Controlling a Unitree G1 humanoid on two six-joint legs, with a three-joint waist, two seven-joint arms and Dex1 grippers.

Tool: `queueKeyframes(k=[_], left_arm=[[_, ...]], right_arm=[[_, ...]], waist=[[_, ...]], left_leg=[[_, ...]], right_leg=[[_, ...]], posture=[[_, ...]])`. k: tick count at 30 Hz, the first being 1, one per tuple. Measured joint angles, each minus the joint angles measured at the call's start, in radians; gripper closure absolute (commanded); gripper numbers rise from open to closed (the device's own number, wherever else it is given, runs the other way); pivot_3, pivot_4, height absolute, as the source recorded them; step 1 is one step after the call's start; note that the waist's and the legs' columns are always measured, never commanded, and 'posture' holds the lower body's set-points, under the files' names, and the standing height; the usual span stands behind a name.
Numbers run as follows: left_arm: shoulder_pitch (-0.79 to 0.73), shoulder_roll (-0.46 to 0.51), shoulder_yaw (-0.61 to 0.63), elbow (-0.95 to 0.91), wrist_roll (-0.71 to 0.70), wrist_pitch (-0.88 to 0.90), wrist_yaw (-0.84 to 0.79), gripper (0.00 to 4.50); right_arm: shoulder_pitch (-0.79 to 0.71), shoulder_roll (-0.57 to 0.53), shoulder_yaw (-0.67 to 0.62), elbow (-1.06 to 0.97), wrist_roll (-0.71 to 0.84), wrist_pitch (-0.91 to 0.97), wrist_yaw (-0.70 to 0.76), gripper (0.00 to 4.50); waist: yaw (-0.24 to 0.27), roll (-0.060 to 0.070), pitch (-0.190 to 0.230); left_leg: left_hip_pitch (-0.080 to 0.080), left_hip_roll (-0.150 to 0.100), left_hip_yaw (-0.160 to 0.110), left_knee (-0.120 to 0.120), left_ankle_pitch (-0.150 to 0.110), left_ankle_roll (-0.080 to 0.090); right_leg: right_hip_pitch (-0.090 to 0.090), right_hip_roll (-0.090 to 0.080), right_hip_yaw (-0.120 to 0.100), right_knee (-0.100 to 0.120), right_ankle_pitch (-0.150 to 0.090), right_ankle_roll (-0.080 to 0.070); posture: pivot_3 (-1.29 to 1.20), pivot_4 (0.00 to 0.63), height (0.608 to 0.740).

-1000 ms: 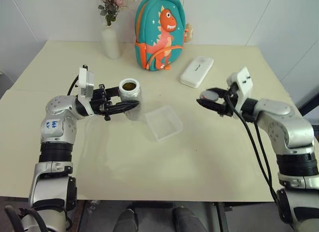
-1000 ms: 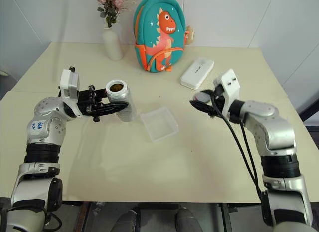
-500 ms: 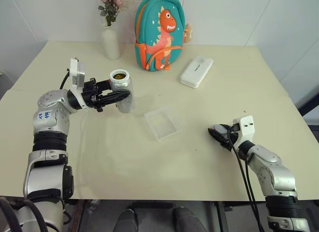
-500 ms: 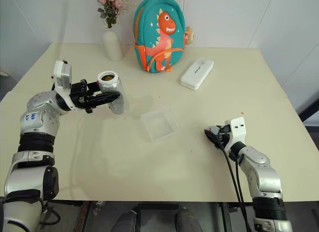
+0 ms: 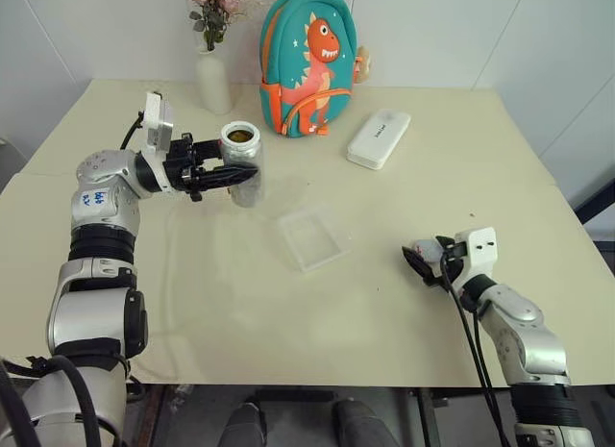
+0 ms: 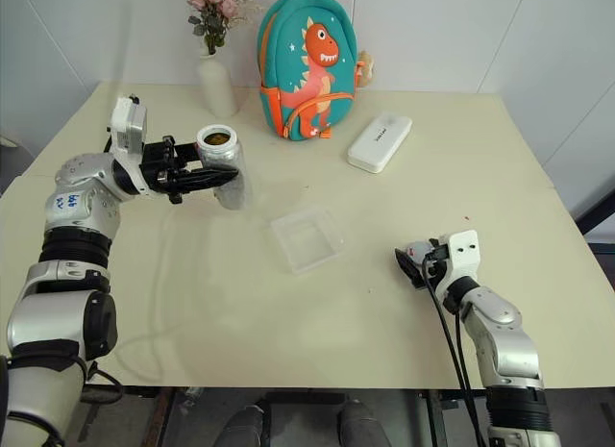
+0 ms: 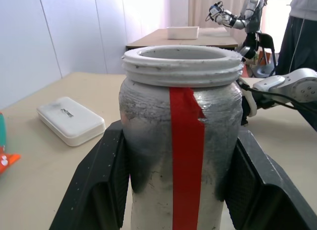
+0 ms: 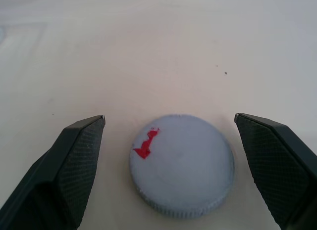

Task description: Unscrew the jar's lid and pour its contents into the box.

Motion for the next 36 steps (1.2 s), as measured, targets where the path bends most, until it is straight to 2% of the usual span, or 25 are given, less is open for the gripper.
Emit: queueKeyframes(k=[8,13,18,24,26,28,30,32,33,34,36], left_arm=[[-0.090,-0.047,-0.018,0.145,0.091,-0.233,0.006,2.32],[-0.126,-0.082,-0.082,0.239,0.211,-0.473,0.038,2.32],[-0.175,-0.135,-0.166,0.331,0.359,-0.706,0.157,2.32],[-0.227,-0.151,-0.277,0.348,0.544,-0.959,0.341,2.32],[-0.239,-0.145,-0.342,0.350,0.666,-1.031,0.483,2.32],[-0.273,-0.116,-0.495,0.316,0.948,-1.111,0.811,2.32],[-0.314,-0.101,-0.614,0.284,1.159,-1.137,1.096,2.32],[-0.372,-0.086,-0.789,0.249,1.412,-1.110,1.477,2.32],[-0.389,-0.086,-0.838,0.242,1.478,-1.093,1.567,2.32],[-0.421,-0.088,-0.949,0.231,1.606,-1.043,1.773,2.32],[-0.454,-0.105,-1.086,0.228,1.758,-0.973,2.027,2.32]], right_arm=[[0.084,-0.079,-0.037,-0.152,0.094,-0.068,0.180,0.04],[0.183,-0.168,-0.103,-0.336,0.304,0.020,0.324,0.04],[0.219,-0.197,-0.177,-0.431,0.467,0.113,0.333,0.04],[0.263,-0.211,-0.196,-0.452,0.479,0.129,0.329,0.04],[0.260,-0.211,-0.202,-0.452,0.477,0.129,0.317,0.04],[0.250,-0.211,-0.204,-0.452,0.474,0.129,0.305,0.04],[0.247,-0.211,-0.204,-0.452,0.465,0.129,0.299,0.04],[0.233,-0.211,-0.203,-0.449,0.458,0.130,0.292,0.04],[0.226,-0.211,-0.202,-0.448,0.456,0.131,0.290,0.04],[0.211,-0.212,-0.201,-0.445,0.453,0.132,0.290,0.04],[0.195,-0.221,-0.199,-0.442,0.449,0.133,0.290,0.04]], waist=[[0.018,0.000,0.000],[0.027,0.000,0.000],[0.036,0.000,0.000],[0.041,0.000,0.000],[0.042,0.000,0.000],[0.045,-0.001,0.001],[0.046,-0.002,0.001],[0.046,-0.002,0.001],[0.046,-0.003,0.002],[0.046,-0.004,0.002],[0.046,-0.004,0.002]], left_leg=[[0.000,0.000,0.000,0.000,0.000,0.000],[-0.001,0.000,0.000,0.001,0.000,0.000],[-0.001,-0.001,0.000,0.003,0.000,0.001],[-0.001,-0.001,0.001,0.003,0.000,0.001],[-0.001,-0.001,0.001,0.004,0.000,0.001],[-0.002,-0.001,0.000,0.006,0.000,0.002],[-0.004,-0.002,0.001,0.007,-0.001,0.002],[-0.005,-0.003,0.002,0.008,-0.001,0.004],[-0.005,-0.003,0.003,0.009,-0.002,0.004],[-0.005,-0.003,0.003,0.010,-0.002,0.004],[-0.005,-0.003,0.004,0.010,-0.002,0.004]], right_leg=[[0.000,0.000,0.000,0.000,0.000,0.000],[0.001,0.000,0.000,-0.001,0.000,0.001],[0.002,0.000,0.001,-0.001,0.001,0.003],[0.002,0.000,0.003,-0.002,0.002,0.004],[0.001,0.000,0.003,-0.002,0.002,0.004],[0.001,0.000,0.004,-0.003,0.003,0.005],[0.001,0.000,0.005,-0.005,0.003,0.007],[0.002,0.000,0.007,-0.006,0.004,0.009],[0.002,0.000,0.008,-0.006,0.005,0.009],[0.002,0.000,0.008,-0.006,0.005,0.010],[0.002,0.000,0.009,-0.007,0.005,0.010]], posture=[[0.00,0.150,0.740],[0.00,0.150,0.740],[0.00,0.150,0.740],[0.00,0.150,0.740],[0.00,0.150,0.740],[0.00,0.150,0.740],[0.00,0.150,0.740],[0.00,0.150,0.740],[0.00,0.150,0.740],[0.00,0.150,0.740],[0.00,0.150,0.740]])
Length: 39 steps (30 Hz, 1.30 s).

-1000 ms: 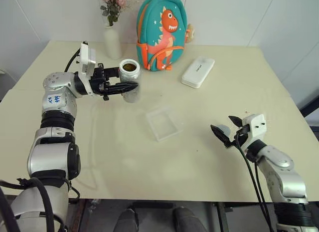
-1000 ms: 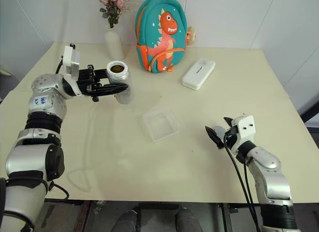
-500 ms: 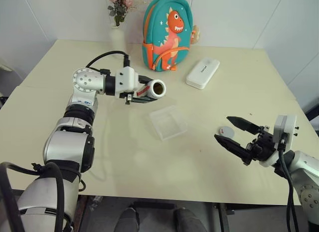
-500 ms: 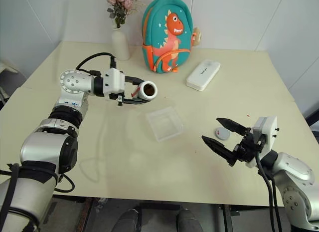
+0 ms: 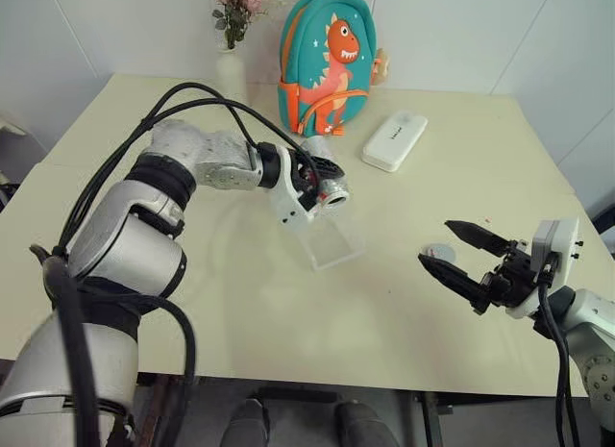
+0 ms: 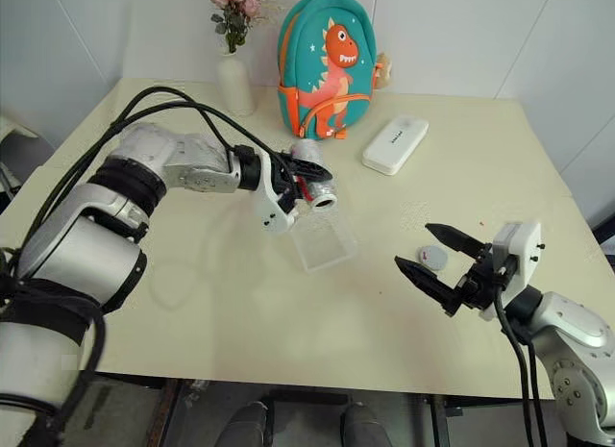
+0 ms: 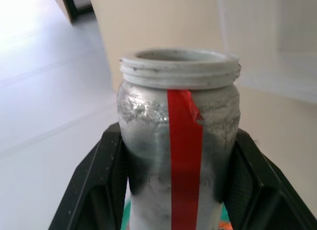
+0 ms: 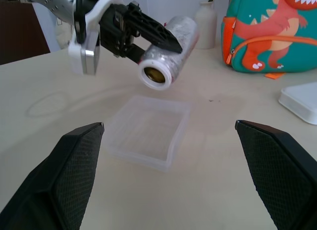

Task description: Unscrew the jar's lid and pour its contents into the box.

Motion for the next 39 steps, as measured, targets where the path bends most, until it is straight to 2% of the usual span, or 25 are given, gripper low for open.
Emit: queueKeyframes(k=[3,7,13,20,23,26,29,30,34,36,39], left_arm=[[-0.007,-0.036,-0.123,0.018,0.121,0.072,0.275,2.32],[-0.025,-0.050,-0.267,0.012,0.250,0.184,0.490,2.32],[-0.034,-0.049,-0.409,0.011,0.380,0.381,0.607,2.32],[-0.035,-0.048,-0.384,0.017,0.323,0.384,0.624,2.32],[-0.038,-0.041,-0.234,0.083,0.124,0.180,0.487,2.32],[-0.033,-0.016,-0.012,0.176,-0.150,-0.004,0.211,2.32],[0.008,-0.004,0.223,0.229,-0.429,-0.063,-0.119,2.32],[0.057,-0.014,0.351,0.234,-0.578,-0.054,-0.303,2.32],[0.220,-0.061,0.663,0.217,-0.986,0.082,-0.793,2.32],[0.301,-0.087,0.818,0.164,-1.184,0.229,-0.969,2.32],[0.394,-0.094,0.950,0.060,-1.365,0.395,-1.108,2.32]], right_arm=[[-0.024,-0.003,0.013,0.021,-0.010,0.003,0.002,0.04],[-0.038,-0.007,0.025,0.034,-0.017,0.006,0.004,0.04],[-0.052,-0.009,0.033,0.038,-0.028,0.006,0.006,0.04],[-0.083,-0.009,0.065,0.065,-0.039,0.006,0.016,0.04],[-0.093,-0.012,0.065,0.074,-0.041,0.006,0.024,0.04],[-0.100,-0.027,0.066,0.081,-0.049,0.005,0.044,0.04],[-0.108,-0.033,0.066,0.103,-0.050,0.005,0.068,0.04],[-0.115,-0.044,0.066,0.119,-0.050,0.005,0.089,0.04],[-0.153,-0.083,0.067,0.174,-0.052,0.002,0.164,0.04],[-0.186,-0.101,0.069,0.222,-0.051,0.000,0.223,0.04],[-0.217,-0.118,0.071,0.276,-0.051,-0.004,0.290,0.04]], waist=[[0.000,0.000,0.000],[0.000,-0.001,0.000],[0.003,-0.001,0.000],[0.004,-0.001,0.000],[0.003,-0.001,0.000],[0.000,0.000,0.000],[0.002,0.000,0.000],[0.002,0.002,-0.001],[0.000,0.003,-0.001],[-0.005,0.003,-0.001],[-0.005,0.003,-0.001]], left_leg=[[0.000,0.000,0.001,-0.001,0.000,0.000],[0.000,0.000,0.002,-0.003,0.000,0.000],[0.000,0.000,0.002,-0.004,0.000,0.000],[0.000,0.000,0.002,-0.004,0.000,0.000],[0.001,0.000,0.003,-0.004,0.000,0.000],[0.002,0.000,0.004,-0.005,0.000,-0.001],[0.003,0.000,0.004,-0.005,0.000,-0.001],[0.003,0.000,0.006,-0.004,0.000,-0.001],[0.004,0.000,0.005,-0.002,0.002,0.000],[0.004,0.000,0.005,0.000,0.002,0.000],[0.004,0.001,0.003,0.005,0.002,0.000]], right_leg=[[0.000,0.000,0.000,0.000,0.000,0.000],[-0.002,0.000,0.000,0.000,0.000,0.000],[-0.002,0.000,0.000,0.000,-0.001,0.000],[-0.002,0.000,0.000,0.000,-0.001,0.000],[-0.002,0.000,0.000,0.001,-0.001,0.000],[-0.002,0.000,0.001,0.001,-0.001,0.000],[-0.001,0.000,0.001,0.002,-0.001,0.000],[-0.001,0.000,0.001,0.002,-0.001,0.000],[-0.001,0.000,0.001,0.007,-0.001,-0.001],[-0.001,0.000,0.001,0.010,-0.001,-0.001],[-0.001,0.000,0.000,0.014,-0.001,-0.001]], posture=[[0.00,0.150,0.740],[0.00,0.150,0.740],[0.00,0.150,0.740],[0.00,0.150,0.740],[0.00,0.150,0.740],[0.00,0.150,0.740],[0.00,0.150,0.740],[0.00,0.150,0.740],[0.00,0.150,0.740],[0.00,0.150,0.740],[0.00,0.150,0.740]])
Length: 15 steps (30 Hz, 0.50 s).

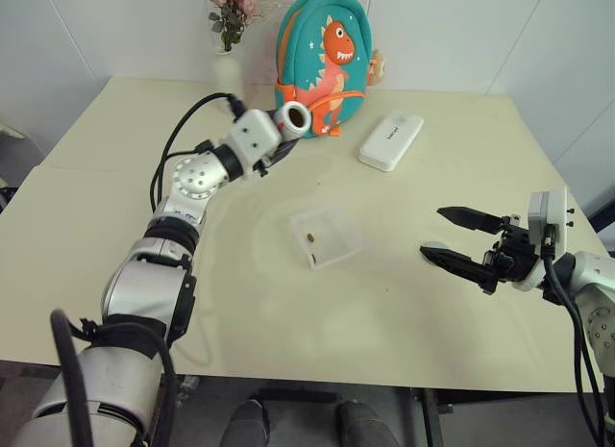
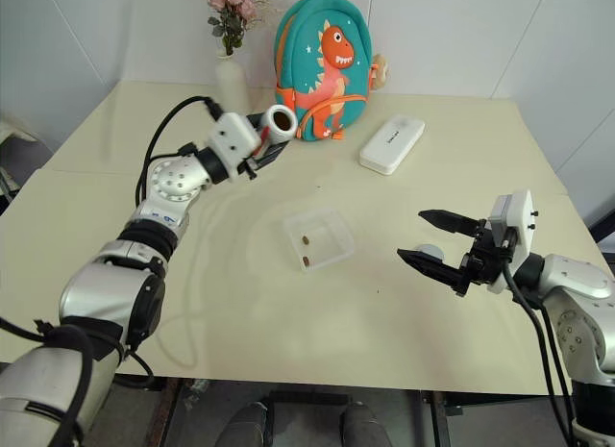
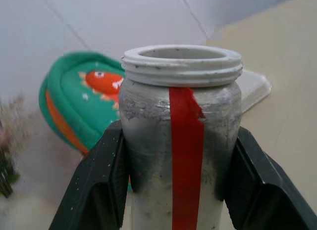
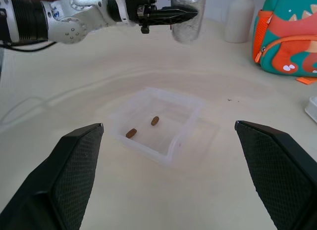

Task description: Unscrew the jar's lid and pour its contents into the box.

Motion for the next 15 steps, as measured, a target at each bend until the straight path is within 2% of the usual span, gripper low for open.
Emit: queueKeyframes(k=[3,6,10,15], left_arm=[[0.131,-0.010,0.109,-0.186,-0.176,0.198,-0.105,2.32],[0.314,-0.021,0.151,-0.361,-0.285,0.366,-0.177,2.32],[0.446,-0.019,0.159,-0.447,-0.325,0.488,-0.216,2.32],[0.503,0.021,0.162,-0.478,-0.322,0.461,-0.260,2.32]], right_arm=[[-0.055,-0.014,0.020,0.075,-0.011,-0.013,0.066,0.04],[-0.111,-0.022,0.037,0.128,-0.030,-0.020,0.095,0.04],[-0.139,-0.022,0.055,0.159,-0.047,-0.021,0.119,0.04],[-0.179,-0.022,0.080,0.193,-0.066,-0.022,0.146,0.04]], waist=[[-0.001,0.001,-0.001],[-0.001,0.001,-0.001],[0.000,0.001,-0.001],[0.000,0.001,-0.001]], left_leg=[[0.001,0.000,0.000,0.004,0.000,0.000],[0.004,0.000,0.000,0.005,0.001,0.000],[0.005,0.000,-0.002,0.005,0.003,0.000],[0.008,0.000,-0.001,0.005,0.004,0.000]], right_leg=[[0.002,0.000,0.001,0.003,0.000,0.000],[0.003,0.000,0.000,0.007,0.000,0.000],[0.003,0.000,0.000,0.009,0.002,-0.001],[0.007,0.000,0.000,0.005,0.004,-0.001]], posture=[[0.00,0.150,0.740],[0.00,0.150,0.740],[0.00,0.150,0.740],[0.00,0.150,0.740]])
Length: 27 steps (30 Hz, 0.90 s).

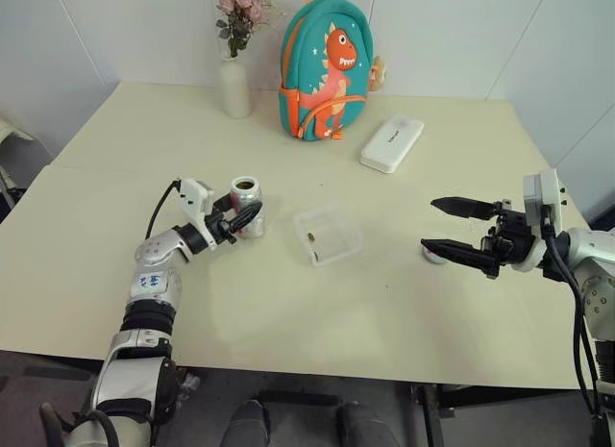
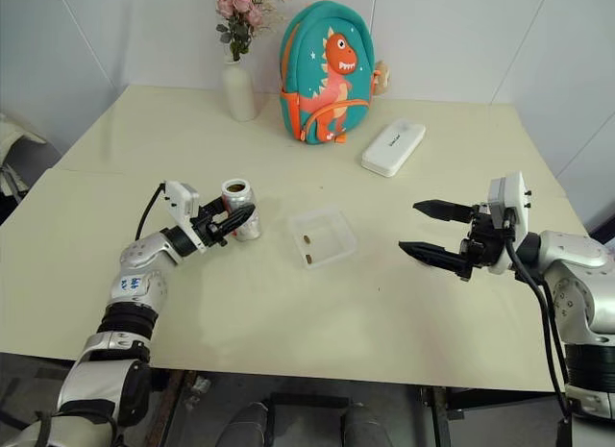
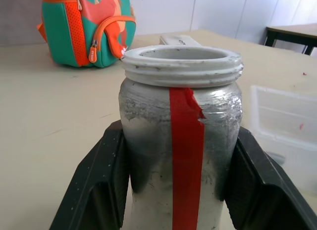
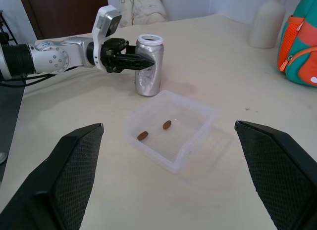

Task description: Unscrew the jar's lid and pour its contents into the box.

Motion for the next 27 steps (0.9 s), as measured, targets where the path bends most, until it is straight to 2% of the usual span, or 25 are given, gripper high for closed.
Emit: queueKeyframes(k=[3,10,11,15,23,27], left_arm=[[0.004,0.008,0.000,0.000,0.010,-0.016,-0.002,2.32],[0.007,0.031,-0.013,0.001,0.042,-0.029,-0.020,0.19],[0.007,0.033,-0.018,0.001,0.047,-0.029,-0.023,0.03],[0.019,0.053,-0.030,-0.024,0.057,-0.017,-0.051,0.03],[0.102,0.170,-0.036,-0.157,0.045,0.096,-0.158,0.03],[0.138,0.287,-0.022,-0.188,0.037,0.144,-0.232,0.03]], right_arm=[[-0.010,0.000,0.000,0.007,-0.006,0.000,0.009,0.04],[-0.017,0.000,0.024,0.022,-0.022,0.001,0.023,0.00],[-0.022,0.000,0.030,0.024,-0.023,0.000,0.023,0.00],[-0.046,0.000,0.033,0.043,-0.031,-0.004,0.029,0.00],[-0.059,0.002,0.036,0.074,-0.045,-0.020,0.044,0.00],[-0.060,0.001,0.034,0.076,-0.046,-0.019,0.061,0.00]], waist=[[-0.001,0.000,0.000],[-0.013,0.000,0.000],[-0.015,0.000,0.000],[-0.023,0.000,0.000],[-0.027,0.000,0.000],[-0.031,0.000,0.000]], left_leg=[[0.005,0.000,0.000,-0.002,0.000,0.000],[0.006,0.000,0.000,-0.004,-0.002,0.001],[0.006,0.000,0.000,-0.004,-0.002,0.000],[0.006,0.000,0.000,-0.005,-0.003,0.000],[0.007,0.001,0.000,-0.008,-0.003,0.000],[0.007,0.001,0.001,-0.011,-0.003,0.000]], right_leg=[[0.005,0.000,0.000,-0.004,0.000,0.000],[0.009,0.000,0.000,-0.010,0.000,0.000],[0.009,0.000,0.000,-0.010,0.000,0.000],[0.009,0.000,0.000,-0.012,0.000,0.000],[0.008,-0.001,0.000,-0.012,0.000,-0.001],[0.007,-0.001,0.000,-0.013,-0.001,-0.002]], posture=[[0.00,0.150,0.740],[0.00,0.150,0.740],[0.00,0.150,0.740],[0.00,0.150,0.740],[0.00,0.150,0.740],[0.00,0.150,0.740]])
